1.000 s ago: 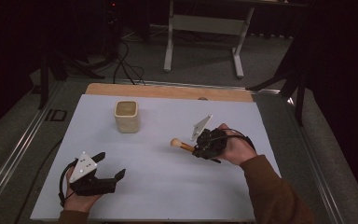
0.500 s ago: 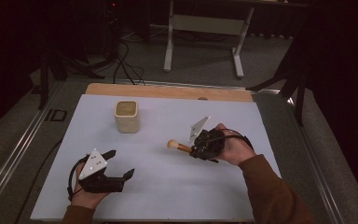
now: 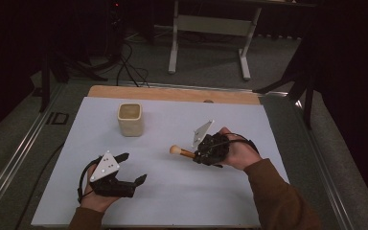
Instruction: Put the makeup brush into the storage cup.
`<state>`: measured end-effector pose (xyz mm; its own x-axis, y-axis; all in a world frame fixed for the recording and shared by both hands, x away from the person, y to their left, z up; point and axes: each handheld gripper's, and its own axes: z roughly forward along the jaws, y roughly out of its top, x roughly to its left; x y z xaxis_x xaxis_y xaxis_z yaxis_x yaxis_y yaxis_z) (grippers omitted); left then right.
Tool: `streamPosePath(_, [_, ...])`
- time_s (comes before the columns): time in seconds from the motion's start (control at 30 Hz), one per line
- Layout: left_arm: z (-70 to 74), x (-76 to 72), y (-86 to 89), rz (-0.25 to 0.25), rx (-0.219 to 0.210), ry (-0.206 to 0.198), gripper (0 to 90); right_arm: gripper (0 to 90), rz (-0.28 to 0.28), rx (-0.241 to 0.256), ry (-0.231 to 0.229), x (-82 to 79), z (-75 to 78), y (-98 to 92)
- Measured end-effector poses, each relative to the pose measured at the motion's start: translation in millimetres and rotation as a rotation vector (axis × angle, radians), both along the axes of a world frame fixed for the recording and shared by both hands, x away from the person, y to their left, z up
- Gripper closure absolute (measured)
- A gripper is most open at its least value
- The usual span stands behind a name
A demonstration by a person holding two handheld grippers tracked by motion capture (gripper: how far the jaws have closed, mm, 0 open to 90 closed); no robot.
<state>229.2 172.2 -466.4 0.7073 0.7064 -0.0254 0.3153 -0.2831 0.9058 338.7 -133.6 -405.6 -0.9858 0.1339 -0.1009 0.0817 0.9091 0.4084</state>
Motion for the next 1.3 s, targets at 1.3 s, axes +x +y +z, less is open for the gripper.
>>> streamPosePath(1.3, [12.6, 19.6, -31.7, -0.162, -0.041, 0.013, 17.2, 74.3, 0.127, 0.005, -0.007, -15.2, 8.8, 15.7])
